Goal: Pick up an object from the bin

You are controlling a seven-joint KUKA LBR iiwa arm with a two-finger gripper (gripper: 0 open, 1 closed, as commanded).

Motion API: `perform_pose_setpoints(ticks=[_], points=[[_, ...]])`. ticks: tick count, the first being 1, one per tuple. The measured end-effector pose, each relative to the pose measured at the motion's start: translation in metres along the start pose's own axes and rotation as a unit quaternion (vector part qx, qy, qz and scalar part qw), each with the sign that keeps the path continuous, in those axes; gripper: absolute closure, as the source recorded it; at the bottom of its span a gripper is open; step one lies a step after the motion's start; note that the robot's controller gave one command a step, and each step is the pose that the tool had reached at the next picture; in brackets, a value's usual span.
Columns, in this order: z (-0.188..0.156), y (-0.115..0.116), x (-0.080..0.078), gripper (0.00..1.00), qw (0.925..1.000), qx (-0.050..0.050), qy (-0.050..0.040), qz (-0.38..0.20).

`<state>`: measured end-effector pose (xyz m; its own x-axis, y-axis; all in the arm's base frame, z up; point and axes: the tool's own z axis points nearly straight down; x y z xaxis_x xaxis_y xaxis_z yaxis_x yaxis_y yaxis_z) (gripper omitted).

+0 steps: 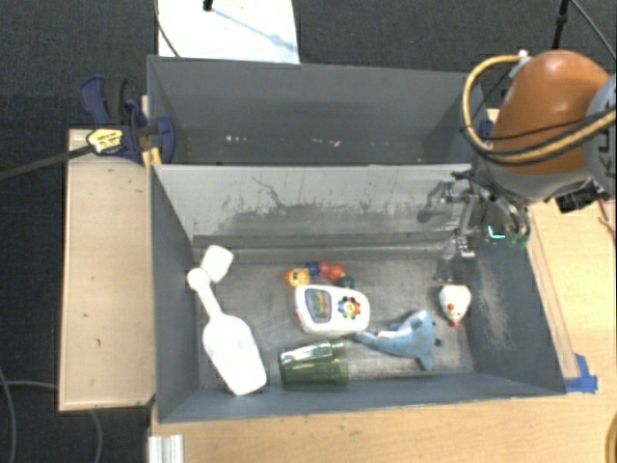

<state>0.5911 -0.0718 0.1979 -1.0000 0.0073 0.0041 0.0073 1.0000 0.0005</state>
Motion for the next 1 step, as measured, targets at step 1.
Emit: perform_pose_setpoints(ticks=[1], points=[[-0.0044, 0.0003, -0.0017, 0.0, 1.0, 0.0, -0.0041, -0.001]])
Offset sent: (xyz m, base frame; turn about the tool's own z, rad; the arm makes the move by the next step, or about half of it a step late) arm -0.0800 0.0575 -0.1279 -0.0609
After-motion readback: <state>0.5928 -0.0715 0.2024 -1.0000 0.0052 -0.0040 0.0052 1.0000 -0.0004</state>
